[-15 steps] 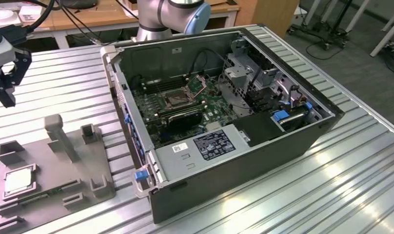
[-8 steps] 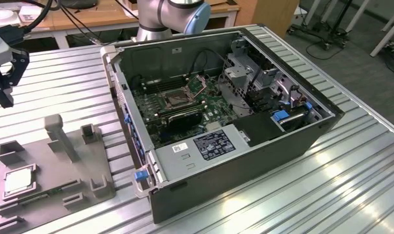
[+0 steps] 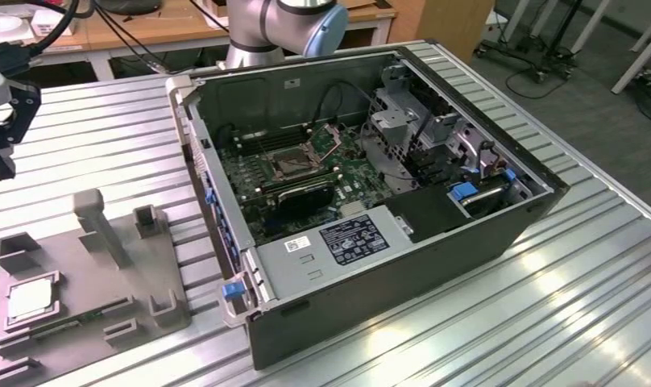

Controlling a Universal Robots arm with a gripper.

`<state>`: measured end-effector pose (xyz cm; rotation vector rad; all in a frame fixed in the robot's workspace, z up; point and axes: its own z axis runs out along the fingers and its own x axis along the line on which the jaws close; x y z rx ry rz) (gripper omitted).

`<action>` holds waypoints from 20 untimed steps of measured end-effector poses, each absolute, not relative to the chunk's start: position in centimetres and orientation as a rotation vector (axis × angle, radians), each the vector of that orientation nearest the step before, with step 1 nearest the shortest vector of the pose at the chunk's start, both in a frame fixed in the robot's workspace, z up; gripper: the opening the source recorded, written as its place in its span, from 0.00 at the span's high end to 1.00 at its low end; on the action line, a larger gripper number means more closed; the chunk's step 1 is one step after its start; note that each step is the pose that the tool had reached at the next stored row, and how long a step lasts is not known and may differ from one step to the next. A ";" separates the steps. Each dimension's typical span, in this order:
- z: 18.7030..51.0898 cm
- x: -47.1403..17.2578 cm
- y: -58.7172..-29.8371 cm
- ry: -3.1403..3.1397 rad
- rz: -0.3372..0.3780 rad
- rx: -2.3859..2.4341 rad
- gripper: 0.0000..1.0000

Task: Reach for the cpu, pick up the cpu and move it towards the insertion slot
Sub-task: 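Reach for the cpu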

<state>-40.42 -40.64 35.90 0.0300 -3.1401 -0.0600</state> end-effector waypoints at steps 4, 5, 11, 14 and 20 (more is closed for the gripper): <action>35.9 -40.7 -40.6 -3.140 -0.060 0.030 0.89; 35.9 -40.8 -40.6 -3.140 -0.060 0.030 0.89; 35.9 -41.8 -40.7 -3.140 -0.060 0.030 0.89; 35.9 -42.4 -40.7 -3.140 -0.060 0.030 0.89; 35.9 -42.5 -40.7 -3.140 -0.060 0.030 0.89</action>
